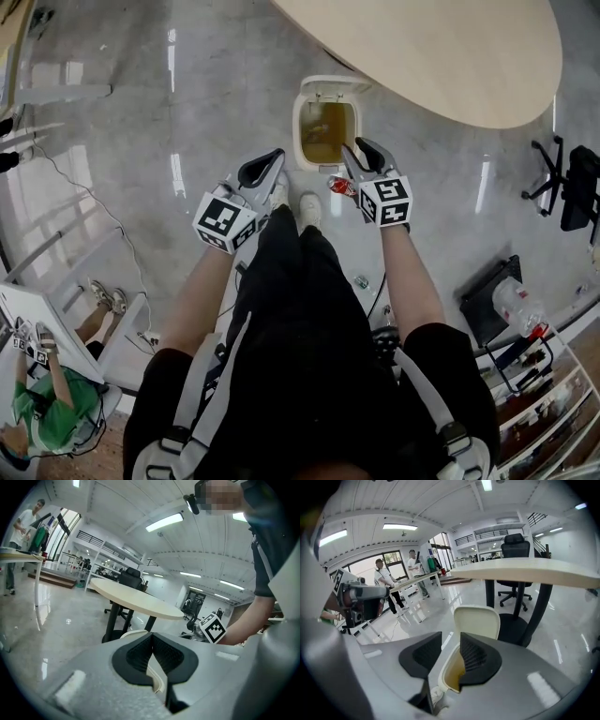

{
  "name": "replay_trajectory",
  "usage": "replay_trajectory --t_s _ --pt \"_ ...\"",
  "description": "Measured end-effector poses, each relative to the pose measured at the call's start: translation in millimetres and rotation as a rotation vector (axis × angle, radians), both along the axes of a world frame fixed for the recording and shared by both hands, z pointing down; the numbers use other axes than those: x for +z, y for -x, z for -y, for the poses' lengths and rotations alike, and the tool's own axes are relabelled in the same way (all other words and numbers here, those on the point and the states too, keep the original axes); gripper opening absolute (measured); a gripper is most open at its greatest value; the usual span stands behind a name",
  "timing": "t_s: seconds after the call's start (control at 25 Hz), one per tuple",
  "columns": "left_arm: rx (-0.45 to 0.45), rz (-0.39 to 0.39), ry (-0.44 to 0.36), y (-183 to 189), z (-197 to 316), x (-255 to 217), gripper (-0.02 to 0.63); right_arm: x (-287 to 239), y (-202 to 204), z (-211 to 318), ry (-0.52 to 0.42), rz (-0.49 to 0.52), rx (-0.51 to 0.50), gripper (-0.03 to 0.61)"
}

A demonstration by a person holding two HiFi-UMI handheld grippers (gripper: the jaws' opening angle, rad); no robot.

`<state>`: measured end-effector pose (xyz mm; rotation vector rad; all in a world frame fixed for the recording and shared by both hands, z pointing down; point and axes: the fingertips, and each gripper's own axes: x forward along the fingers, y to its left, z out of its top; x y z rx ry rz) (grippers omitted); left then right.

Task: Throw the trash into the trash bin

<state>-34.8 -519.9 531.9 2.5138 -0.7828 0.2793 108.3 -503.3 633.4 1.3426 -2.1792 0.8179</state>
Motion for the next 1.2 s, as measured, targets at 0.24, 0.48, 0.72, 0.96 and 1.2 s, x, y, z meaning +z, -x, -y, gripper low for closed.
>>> replay_trajectory --t_s 0.24,0.48,0.72,0.96,1.2 --pt "-0.047 0.005 -0.081 2 1 -36 0.0 -58 -12 -2 -0.11 0.017 0.017 0.047" --pt "-0.127 0.007 -0.182 14 -4 -94 0.0 -129 -24 -7 -0.252 0.037 0.005 0.018" --pt "-0.224 -0.029 -0.282 36 -22 -157 0.0 -196 -42 -20 -0.389 0.057 0.009 0.012" --pt "-0.281 -0.089 -0.348 63 -44 -206 0.0 -250 -50 -47 -0.479 0.076 0.065 0.014" --pt "-0.251 -0.144 -0.413 89 -66 -245 0.0 -292 -19 -72 -0.561 0.061 0.086 0.012"
